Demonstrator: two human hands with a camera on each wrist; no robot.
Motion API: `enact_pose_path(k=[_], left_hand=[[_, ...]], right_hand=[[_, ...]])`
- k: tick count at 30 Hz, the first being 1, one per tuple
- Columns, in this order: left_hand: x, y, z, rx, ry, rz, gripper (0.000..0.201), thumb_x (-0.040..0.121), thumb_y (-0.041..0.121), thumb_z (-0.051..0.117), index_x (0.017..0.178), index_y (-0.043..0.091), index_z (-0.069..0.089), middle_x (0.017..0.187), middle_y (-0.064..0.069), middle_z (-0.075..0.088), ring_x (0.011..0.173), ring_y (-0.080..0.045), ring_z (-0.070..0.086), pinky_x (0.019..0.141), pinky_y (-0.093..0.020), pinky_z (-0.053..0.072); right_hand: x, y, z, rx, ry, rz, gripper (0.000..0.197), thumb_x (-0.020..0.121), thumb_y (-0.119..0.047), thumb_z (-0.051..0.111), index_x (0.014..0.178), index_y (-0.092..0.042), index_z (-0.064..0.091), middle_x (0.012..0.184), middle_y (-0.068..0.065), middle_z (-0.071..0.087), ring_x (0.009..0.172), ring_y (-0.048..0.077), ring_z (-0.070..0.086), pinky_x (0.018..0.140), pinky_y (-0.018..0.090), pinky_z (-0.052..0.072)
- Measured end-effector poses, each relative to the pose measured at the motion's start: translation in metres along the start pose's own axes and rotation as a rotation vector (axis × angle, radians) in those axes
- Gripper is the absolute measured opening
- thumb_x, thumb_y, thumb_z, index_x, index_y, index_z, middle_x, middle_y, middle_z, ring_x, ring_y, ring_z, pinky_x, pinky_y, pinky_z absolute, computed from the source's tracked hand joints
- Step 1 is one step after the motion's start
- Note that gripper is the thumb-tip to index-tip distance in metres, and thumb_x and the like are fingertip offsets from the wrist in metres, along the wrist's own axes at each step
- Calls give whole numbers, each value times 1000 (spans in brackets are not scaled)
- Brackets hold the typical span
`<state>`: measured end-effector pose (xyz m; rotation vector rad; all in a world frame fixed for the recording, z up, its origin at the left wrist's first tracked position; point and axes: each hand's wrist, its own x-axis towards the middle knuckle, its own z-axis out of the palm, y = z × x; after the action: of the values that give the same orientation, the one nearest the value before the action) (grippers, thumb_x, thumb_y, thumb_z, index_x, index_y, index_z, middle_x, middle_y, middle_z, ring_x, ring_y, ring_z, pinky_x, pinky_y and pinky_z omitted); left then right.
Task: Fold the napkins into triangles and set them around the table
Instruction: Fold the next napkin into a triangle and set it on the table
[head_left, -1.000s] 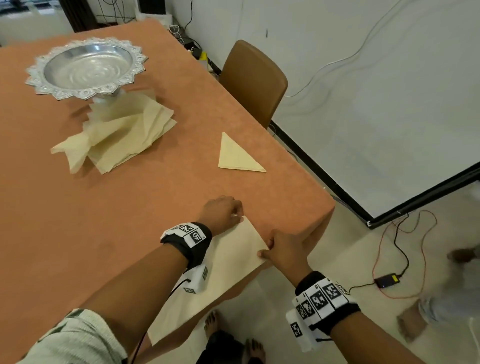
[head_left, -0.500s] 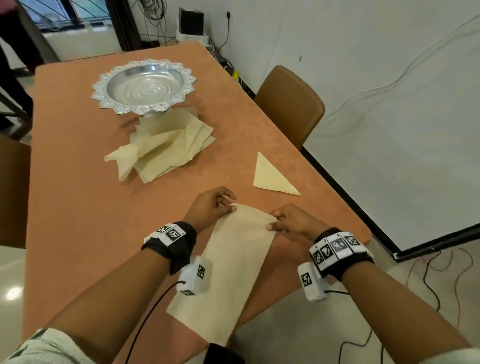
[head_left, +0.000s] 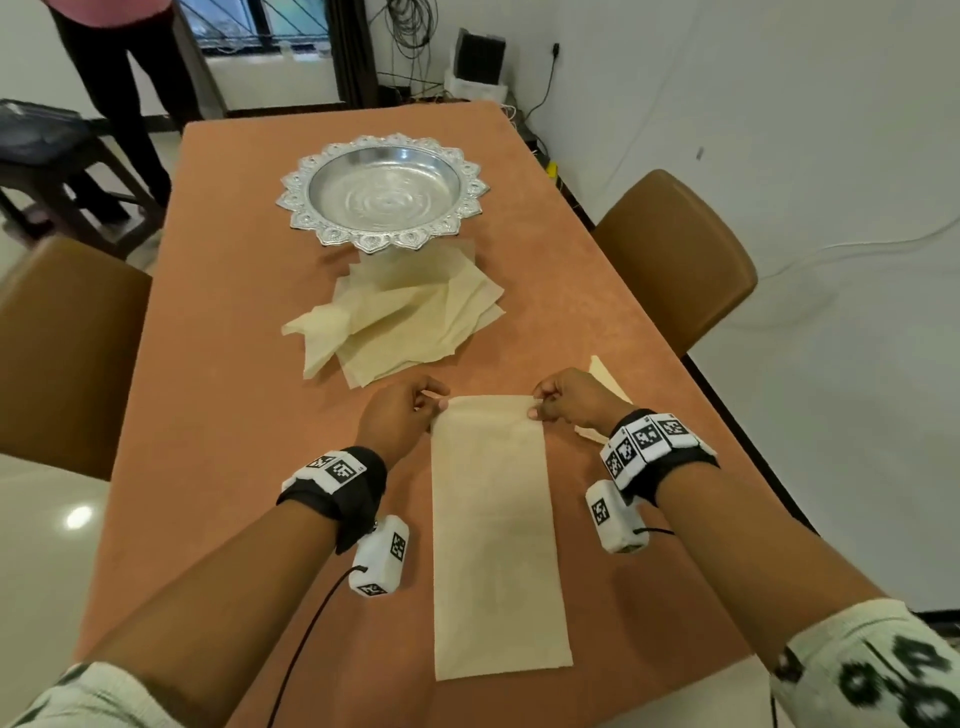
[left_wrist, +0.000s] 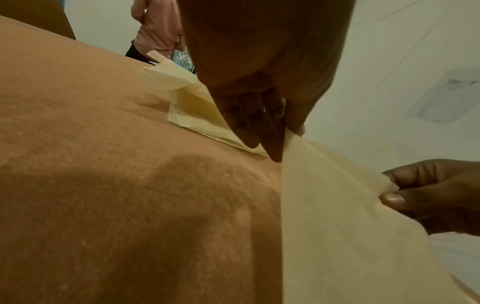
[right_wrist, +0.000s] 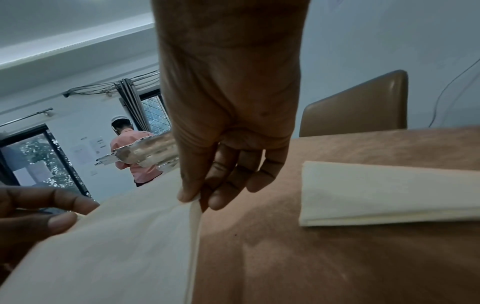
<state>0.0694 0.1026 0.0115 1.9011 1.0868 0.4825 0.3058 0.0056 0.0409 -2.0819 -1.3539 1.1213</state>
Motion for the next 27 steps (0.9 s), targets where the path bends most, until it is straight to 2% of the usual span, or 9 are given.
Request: enact_pose_path(k=[4,7,10,12,15,17,20,24,27], left_hand=[[16,-10,-4,-17,32,-82,10,89,21,64,88,30,66,69,9,66,65,-16,64,61,-29,48],[25,-19,-3,-7,54,-146,9,90,22,63,90,30,67,79,7,67,70,-14,62,69,-36,51],[29,-23,-3,109,85,-165,13,90,24,59,100,27,66,94,10,67,86,-13,62,72,-29,46],[28,-22,-2,232,114,-126,23,90,26,59,113,24,63,105,7,64,96,-16,59,74,-27,40],[25,-17,2,416,120,27,30,87,22,63,118,25,62,119,2,60,109,-22,52,85,-32,38],[23,-13,10,531,80,109,31,87,24,64,118,26,62,119,3,60,108,-22,53,87,-36,37],[20,-8,27,605,-3,136,31,91,29,59,121,29,60,111,8,61,106,-17,53,83,-33,37],[19,-6,40,597,-35,147,40,91,30,59,130,27,55,120,3,60,106,-21,53,83,-36,42],[19,-3,51,640,-64,275,41,85,26,68,125,25,61,105,-2,65,88,-25,61,68,-36,44]], right_hand=[[34,7,5,72,-4,37,9,85,1,66,84,-8,63,67,1,62,47,-2,58,55,10,46],[53,12,7,77,-27,32,12,86,7,58,85,-5,63,70,3,64,50,-1,61,55,10,47],[68,13,7,88,-39,31,11,85,7,58,89,-1,65,71,1,66,55,6,62,58,13,50],[73,14,9,70,-27,42,8,84,3,62,88,-2,67,69,-2,65,55,7,61,56,13,49],[73,14,15,55,23,64,8,81,-1,67,81,-9,65,65,-2,62,46,0,57,48,12,44],[69,15,23,-23,52,44,10,79,-7,72,79,-13,63,64,-5,61,49,1,56,52,16,44],[65,15,31,-152,133,10,7,79,-14,72,82,-16,66,74,-6,60,73,13,58,69,26,46],[52,15,39,-225,230,-111,7,82,-15,66,86,-19,70,83,-4,64,77,13,57,65,25,41],[40,17,45,-366,209,-210,12,86,-21,63,93,-21,73,93,-2,63,88,15,55,69,28,41]])
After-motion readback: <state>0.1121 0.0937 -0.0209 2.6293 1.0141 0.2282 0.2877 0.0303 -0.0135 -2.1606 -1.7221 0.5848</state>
